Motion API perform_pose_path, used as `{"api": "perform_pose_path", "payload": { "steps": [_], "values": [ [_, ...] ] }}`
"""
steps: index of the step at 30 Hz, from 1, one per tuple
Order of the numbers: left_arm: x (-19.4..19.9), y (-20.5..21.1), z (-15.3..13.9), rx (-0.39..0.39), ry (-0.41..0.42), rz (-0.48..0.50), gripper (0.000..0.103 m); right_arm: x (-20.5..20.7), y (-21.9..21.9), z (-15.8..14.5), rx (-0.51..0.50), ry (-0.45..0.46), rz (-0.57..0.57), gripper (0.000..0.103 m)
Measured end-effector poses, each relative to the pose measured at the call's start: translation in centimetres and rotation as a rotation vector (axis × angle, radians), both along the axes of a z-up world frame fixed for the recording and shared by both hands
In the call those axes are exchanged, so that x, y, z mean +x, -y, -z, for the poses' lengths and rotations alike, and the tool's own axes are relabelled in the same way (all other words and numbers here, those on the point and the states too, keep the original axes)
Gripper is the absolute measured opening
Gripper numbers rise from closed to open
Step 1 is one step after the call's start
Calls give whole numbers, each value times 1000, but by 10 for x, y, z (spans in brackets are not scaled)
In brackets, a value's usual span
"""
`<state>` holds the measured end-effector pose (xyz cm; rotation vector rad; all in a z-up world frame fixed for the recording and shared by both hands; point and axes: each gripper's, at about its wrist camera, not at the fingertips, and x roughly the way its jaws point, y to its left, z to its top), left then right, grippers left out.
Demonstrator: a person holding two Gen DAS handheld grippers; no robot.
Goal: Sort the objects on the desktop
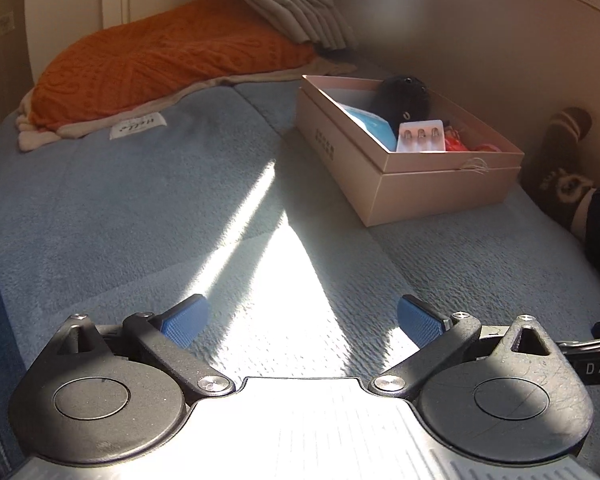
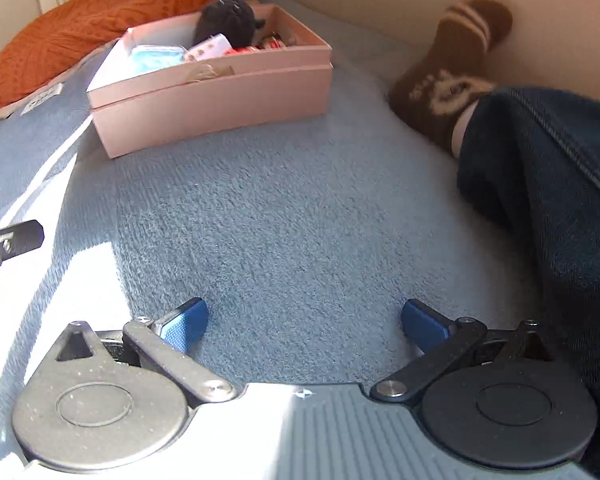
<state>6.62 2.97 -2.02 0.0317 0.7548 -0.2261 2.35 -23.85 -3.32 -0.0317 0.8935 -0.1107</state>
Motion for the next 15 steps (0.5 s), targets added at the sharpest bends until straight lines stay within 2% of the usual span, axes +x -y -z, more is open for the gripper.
{"api": "perform_pose_path", "payload": {
  "steps": [1,4,7,10,15],
  "values": [
    [-3,1,0,7,5,7,103,-9,-11,1,-49,26,-42,103],
    [-4,3,4,33,17,13,103,-24,-33,3,-45,29,-163,103],
    [0,1,9,39,27,-11,103,-30,-40,11,-74,61,-143,103],
    [4,-1,12,36,28,-29,103,-33,-34,20,-38,130,-112,103],
    [4,-1,13,22,15,-17,103,-41,-38,23,-90,187,-166,103]
  ]
}}
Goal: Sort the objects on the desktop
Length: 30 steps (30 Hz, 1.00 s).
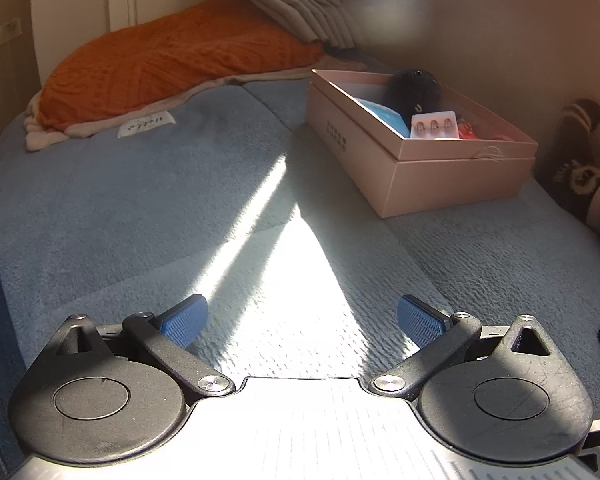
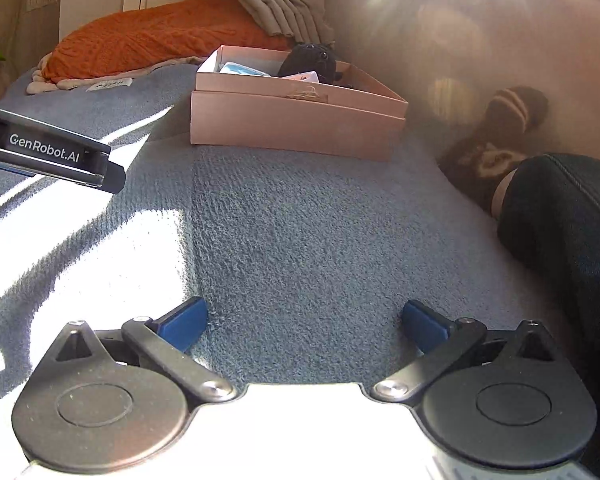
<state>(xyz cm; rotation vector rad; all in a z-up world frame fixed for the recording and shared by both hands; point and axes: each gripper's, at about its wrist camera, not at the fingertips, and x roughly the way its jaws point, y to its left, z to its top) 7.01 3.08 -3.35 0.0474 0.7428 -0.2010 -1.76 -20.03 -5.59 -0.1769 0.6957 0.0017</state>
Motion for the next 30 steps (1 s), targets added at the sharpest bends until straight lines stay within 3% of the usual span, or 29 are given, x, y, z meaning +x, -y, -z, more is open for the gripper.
{"api": "perform_pose_path", "payload": {
  "steps": [5,13,21,30],
  "values": [
    [1,1,3,0,-13,11,103,-7,-3,4,-17,53,-4,103],
    [0,9,2,-17,6,59,103,-3,1,3,6,44,-2,103],
    [-9,23,4,55,62,126,103,-4,0,4,5,45,-4,103],
    [-5,12,-5,-6,76,83,103,-5,0,4,5,45,-4,103]
  ]
}}
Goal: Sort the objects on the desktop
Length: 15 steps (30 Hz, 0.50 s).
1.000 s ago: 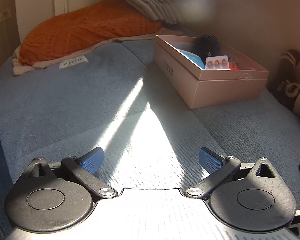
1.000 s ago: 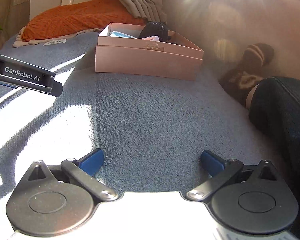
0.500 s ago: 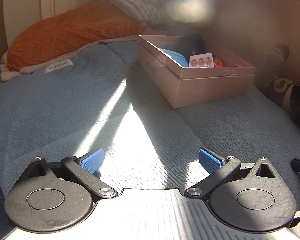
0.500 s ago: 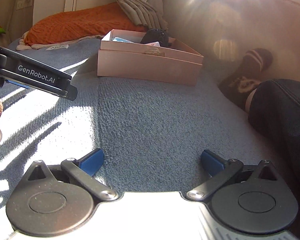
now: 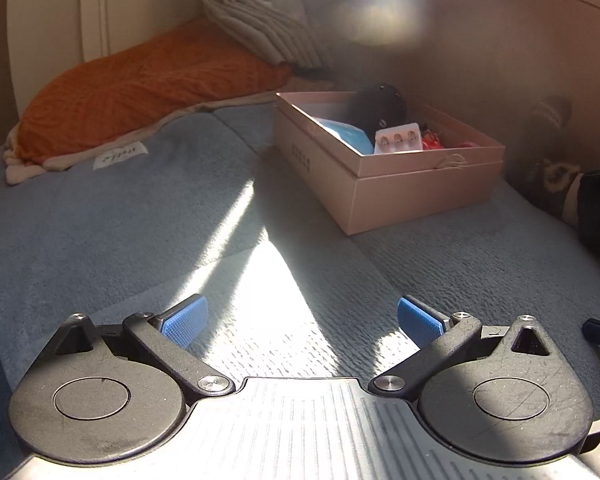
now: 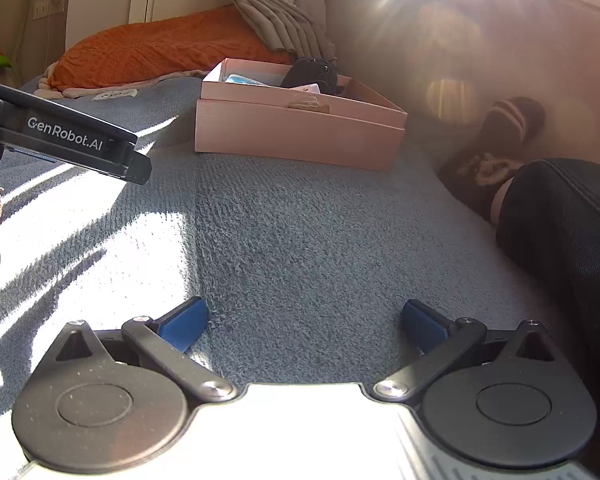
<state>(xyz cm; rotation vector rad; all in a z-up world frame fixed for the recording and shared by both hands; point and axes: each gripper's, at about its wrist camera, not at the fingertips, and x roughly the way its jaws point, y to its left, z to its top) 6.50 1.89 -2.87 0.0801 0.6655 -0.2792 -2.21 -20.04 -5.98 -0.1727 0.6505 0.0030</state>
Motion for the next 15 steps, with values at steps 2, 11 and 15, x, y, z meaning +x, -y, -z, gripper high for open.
{"api": "perform_pose_path", "payload": {
  "steps": [2,11,15],
  "values": [
    [0,-1,-1,-11,-4,0,103,0,0,0,0,0,0,103],
    [2,-3,-1,-28,-17,-6,103,0,0,0,0,0,0,103],
    [3,-3,0,-23,-22,-4,103,0,0,0,0,0,0,103]
  ]
}}
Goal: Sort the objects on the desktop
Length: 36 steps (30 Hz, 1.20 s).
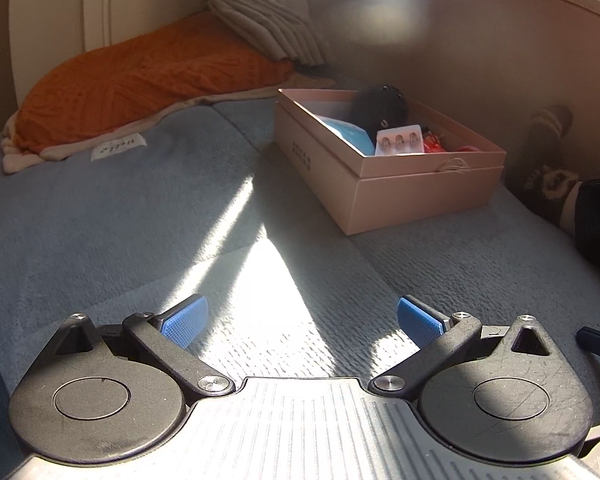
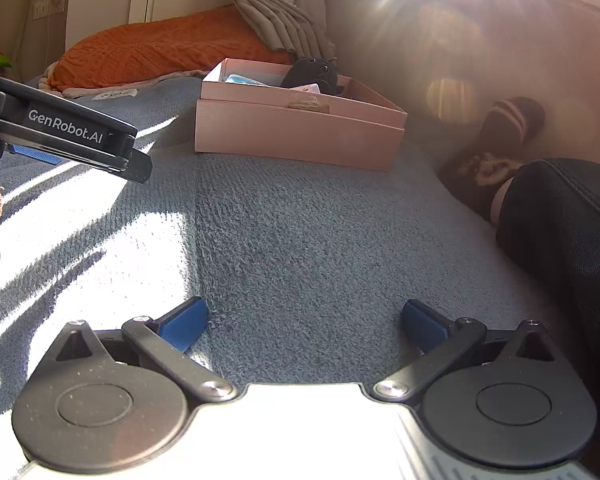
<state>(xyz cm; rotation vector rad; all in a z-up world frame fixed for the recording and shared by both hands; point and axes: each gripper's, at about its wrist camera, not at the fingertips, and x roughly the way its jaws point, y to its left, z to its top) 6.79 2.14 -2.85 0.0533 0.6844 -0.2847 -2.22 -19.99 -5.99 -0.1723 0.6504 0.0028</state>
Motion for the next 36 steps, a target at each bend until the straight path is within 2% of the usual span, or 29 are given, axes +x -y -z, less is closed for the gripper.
{"api": "perform_pose_path", "payload": {
  "steps": [36],
  "values": [
    [2,1,4,21,-30,3,103,1,0,0,-2,0,1,103]
  ]
}}
